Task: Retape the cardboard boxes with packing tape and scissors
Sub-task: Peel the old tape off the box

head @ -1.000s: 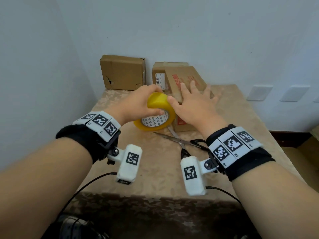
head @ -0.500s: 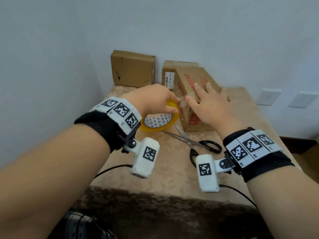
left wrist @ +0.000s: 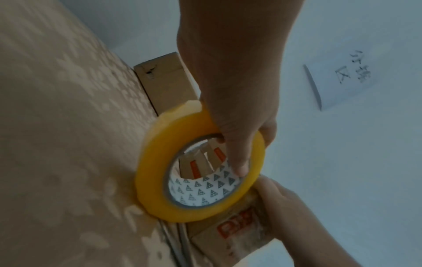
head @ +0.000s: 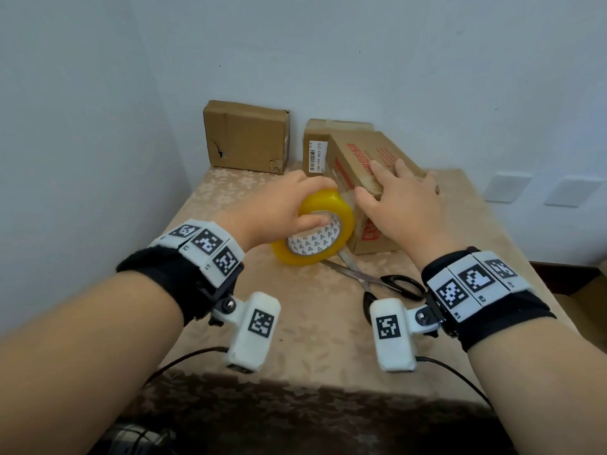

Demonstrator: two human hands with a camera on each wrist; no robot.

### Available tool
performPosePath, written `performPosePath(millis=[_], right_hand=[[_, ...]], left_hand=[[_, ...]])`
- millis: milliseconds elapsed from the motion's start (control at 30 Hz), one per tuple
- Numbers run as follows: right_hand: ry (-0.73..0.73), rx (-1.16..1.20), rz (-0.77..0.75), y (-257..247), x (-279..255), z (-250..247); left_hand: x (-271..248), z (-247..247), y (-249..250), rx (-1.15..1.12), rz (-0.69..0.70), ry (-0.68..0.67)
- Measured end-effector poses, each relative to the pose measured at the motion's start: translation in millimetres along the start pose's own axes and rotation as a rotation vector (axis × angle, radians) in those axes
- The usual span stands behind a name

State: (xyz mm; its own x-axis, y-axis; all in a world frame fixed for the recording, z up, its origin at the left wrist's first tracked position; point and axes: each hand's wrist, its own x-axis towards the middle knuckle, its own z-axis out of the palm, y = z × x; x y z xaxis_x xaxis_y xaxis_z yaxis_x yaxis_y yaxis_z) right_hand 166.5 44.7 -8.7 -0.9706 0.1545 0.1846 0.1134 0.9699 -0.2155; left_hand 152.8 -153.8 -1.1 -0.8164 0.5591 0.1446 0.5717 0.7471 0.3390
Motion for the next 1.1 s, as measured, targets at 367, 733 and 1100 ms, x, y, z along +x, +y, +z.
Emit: performPosePath(millis=[367,733,1100], right_hand=[[-0.009,0.028,-0.029,11.9,4.0,2.9],[0.013,-0.002,-0.035,7.2,3.9,8.8],[-0.014,0.021,-0.015,6.4,3.5,3.9]], left_hand=[[10.6,-12.6,14.2,0.327,-0.043,-0.218],[10.2,12.0,9.8,0.114,-0.100,0.116],[4.3,13.2,12.2,0.070,-0.169,0.149]])
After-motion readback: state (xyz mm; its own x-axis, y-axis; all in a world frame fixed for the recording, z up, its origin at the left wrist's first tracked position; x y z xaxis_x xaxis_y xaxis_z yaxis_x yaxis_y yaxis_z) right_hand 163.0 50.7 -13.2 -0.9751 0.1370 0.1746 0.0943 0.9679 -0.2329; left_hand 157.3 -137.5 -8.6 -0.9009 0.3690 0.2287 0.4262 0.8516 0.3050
